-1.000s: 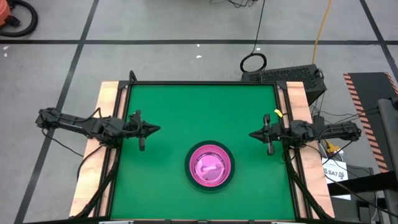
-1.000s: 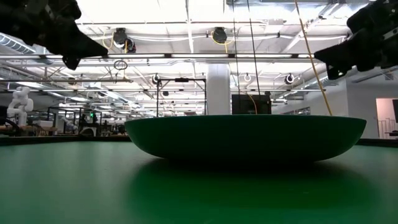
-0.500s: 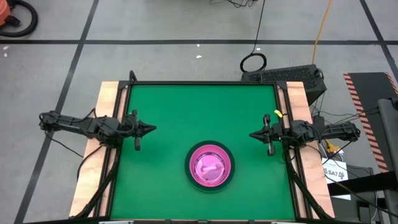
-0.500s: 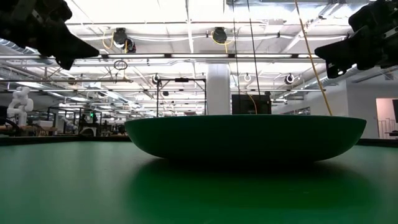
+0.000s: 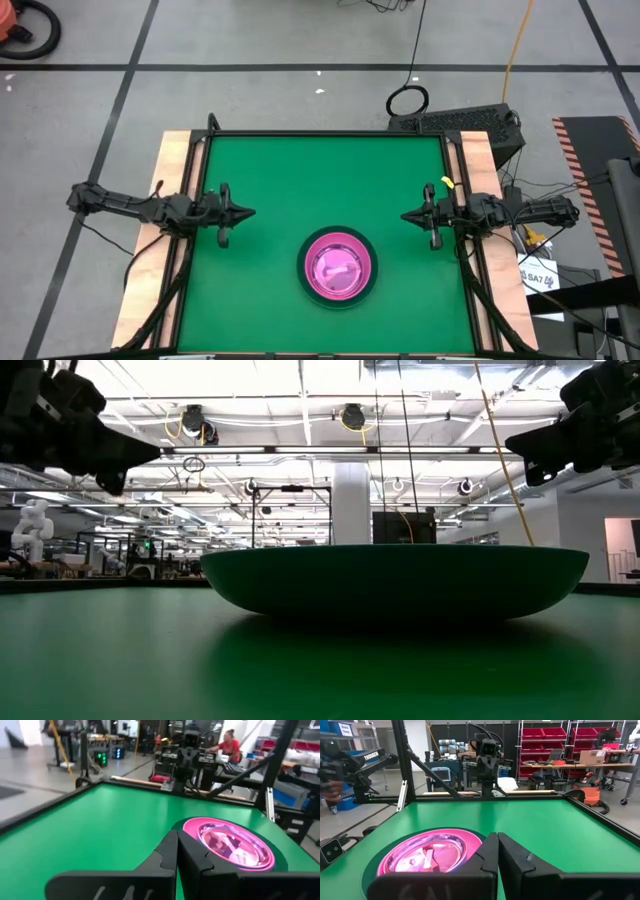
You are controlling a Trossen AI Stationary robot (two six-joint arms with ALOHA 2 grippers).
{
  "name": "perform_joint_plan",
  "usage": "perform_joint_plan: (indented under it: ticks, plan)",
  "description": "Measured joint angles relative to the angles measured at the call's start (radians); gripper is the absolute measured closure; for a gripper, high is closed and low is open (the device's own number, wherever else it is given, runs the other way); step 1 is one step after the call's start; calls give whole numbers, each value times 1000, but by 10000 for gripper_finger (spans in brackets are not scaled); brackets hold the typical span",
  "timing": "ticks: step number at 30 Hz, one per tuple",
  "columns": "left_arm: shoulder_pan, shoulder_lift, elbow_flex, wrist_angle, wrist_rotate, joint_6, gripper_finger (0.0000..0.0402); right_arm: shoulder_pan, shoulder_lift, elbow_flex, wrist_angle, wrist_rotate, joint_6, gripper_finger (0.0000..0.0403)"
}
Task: Stack plastic plates
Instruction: Return to Home Position
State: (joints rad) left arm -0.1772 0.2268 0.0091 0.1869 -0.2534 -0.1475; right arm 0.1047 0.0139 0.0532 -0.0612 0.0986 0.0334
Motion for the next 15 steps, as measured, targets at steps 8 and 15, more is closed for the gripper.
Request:
perform_joint_plan:
  ticks: [8,15]
  plan:
    - [35,-72,0,39,61,130,396,0,0,0,0,0,0,403]
    - [68,-225,1,-34,70,177,396,0,0,-1,-1,-5,-16,403]
